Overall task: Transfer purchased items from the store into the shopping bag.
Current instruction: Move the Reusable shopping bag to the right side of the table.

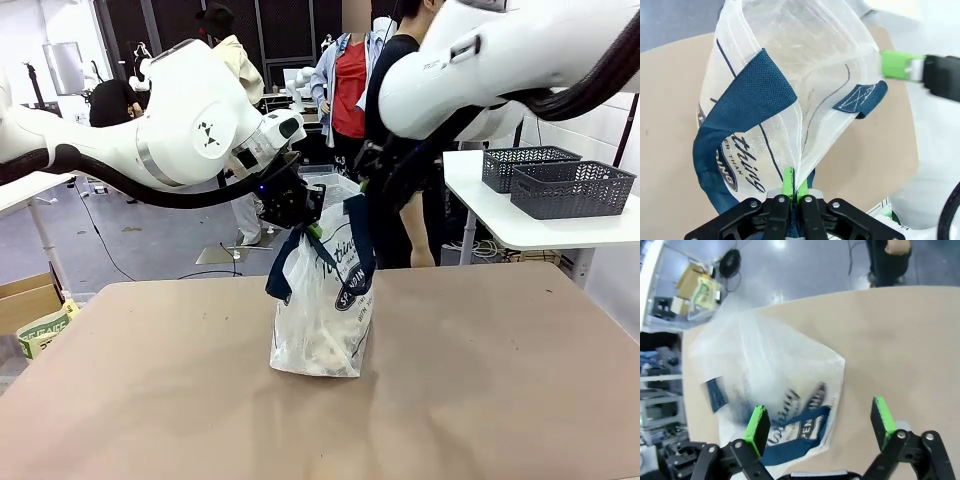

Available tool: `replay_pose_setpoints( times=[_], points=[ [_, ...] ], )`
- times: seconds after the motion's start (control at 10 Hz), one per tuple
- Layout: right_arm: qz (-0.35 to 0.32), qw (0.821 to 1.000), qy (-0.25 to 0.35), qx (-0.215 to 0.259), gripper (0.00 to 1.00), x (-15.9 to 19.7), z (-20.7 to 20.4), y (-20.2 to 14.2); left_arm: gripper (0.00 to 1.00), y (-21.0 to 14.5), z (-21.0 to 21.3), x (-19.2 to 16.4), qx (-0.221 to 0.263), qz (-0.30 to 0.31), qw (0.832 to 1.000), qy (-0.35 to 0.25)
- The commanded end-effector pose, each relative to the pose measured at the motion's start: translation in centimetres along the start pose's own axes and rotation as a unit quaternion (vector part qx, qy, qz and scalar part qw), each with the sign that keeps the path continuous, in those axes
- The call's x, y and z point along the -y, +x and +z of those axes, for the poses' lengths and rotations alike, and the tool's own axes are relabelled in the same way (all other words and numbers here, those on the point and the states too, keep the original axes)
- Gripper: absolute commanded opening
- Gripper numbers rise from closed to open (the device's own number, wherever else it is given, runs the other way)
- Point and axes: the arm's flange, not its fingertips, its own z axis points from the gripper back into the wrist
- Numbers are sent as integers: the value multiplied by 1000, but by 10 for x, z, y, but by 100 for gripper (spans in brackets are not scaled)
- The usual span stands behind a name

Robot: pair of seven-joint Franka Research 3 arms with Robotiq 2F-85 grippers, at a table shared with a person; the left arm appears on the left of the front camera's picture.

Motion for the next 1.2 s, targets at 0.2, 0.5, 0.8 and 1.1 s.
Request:
replay_pose_setpoints(
  times=[0.2, 0.5, 0.8, 1.1],
  points=[
    [25, 996, 84, 24, 100, 60, 41, -9, 0, 0, 3, -1, 2, 1, 1000, 1],
    [211, 965, 148, -54, 100, 97, 51, -27, 0, 0, 3, -1, 2, 1, 1000, 1],
    [374, 920, 102, -53, 100, 113, 57, -48, 0, 0, 3, -1, 2, 1, 1000, 1],
    [439, 888, 132, -31, 100, 76, 67, -35, 0, 0, 3, -1, 2, 1, 1000, 1]
  ],
)
